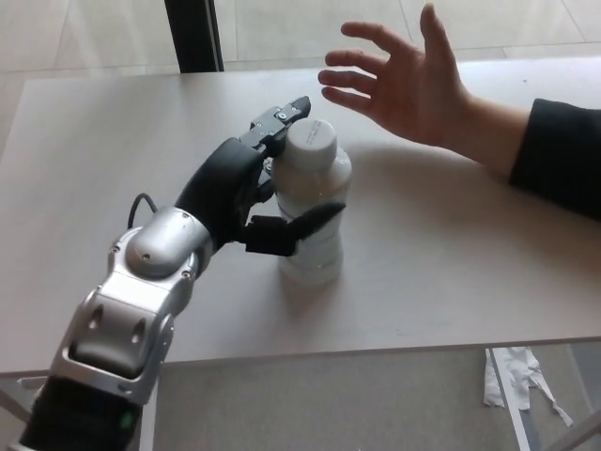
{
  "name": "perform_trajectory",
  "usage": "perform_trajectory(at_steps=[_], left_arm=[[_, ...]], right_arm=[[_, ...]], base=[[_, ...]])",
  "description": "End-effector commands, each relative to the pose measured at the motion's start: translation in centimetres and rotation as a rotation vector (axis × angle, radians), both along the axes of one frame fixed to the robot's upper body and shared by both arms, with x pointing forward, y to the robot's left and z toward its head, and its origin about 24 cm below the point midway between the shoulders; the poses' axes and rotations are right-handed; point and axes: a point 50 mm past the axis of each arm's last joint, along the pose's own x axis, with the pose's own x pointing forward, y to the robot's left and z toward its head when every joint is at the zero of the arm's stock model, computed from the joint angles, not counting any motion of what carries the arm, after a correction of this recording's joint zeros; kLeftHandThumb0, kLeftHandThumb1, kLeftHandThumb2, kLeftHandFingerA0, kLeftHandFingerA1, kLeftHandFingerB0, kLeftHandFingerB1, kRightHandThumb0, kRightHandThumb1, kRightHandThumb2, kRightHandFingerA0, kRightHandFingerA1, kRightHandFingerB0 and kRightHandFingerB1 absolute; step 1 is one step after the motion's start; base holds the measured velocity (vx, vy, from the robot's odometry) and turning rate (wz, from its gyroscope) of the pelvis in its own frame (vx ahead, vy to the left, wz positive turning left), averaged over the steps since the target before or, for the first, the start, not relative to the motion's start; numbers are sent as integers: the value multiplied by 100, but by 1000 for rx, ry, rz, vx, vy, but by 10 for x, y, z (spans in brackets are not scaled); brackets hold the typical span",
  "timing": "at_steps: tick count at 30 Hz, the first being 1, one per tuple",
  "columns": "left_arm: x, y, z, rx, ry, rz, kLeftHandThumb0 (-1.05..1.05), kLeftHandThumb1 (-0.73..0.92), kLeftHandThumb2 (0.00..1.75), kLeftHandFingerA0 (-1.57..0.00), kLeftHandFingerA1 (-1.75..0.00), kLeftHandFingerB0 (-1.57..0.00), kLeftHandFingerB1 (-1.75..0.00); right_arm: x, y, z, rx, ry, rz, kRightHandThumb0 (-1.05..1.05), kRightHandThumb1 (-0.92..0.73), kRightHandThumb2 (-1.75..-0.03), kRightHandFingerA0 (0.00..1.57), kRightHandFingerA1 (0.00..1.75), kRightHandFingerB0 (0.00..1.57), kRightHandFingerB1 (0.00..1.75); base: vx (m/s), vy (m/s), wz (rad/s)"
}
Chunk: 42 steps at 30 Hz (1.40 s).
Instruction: Pick up a bottle and hand it
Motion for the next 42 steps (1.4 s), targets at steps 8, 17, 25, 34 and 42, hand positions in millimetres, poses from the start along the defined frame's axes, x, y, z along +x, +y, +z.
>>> perform_trajectory(at_steps=[8,17,25,34,42], left_arm=[[-28,-14,-75,93,104,262,-61,44,56,-22,-61,0,-30],[-12,-22,-55,272,-120,346,-8,76,65,-83,-165,-51,-42],[-4,-32,-49,424,-147,287,-4,71,86,-85,-161,-84,-124],[3,-37,-42,453,-165,290,-8,64,107,-75,-175,-69,-147],[-2,-34,-41,272,-160,366,-11,56,119,-76,-175,-66,-161]], right_arm=[[13,-3,17,-14,-64,12,-63,-57,-58,83,129,34,43],[19,1,17,-26,-83,12,-57,-58,-60,87,139,36,41],[21,2,17,-26,-108,6,-54,-60,-58,92,133,39,41],[23,5,16,-45,-122,-10,-51,-63,-59,95,128,41,42],[18,5,12,-43,-116,-23,-49,-64,-61,94,119,42,44]], base=[[0,0,0],[0,0,0],[0,0,0],[0,0,0],[0,0,0]])
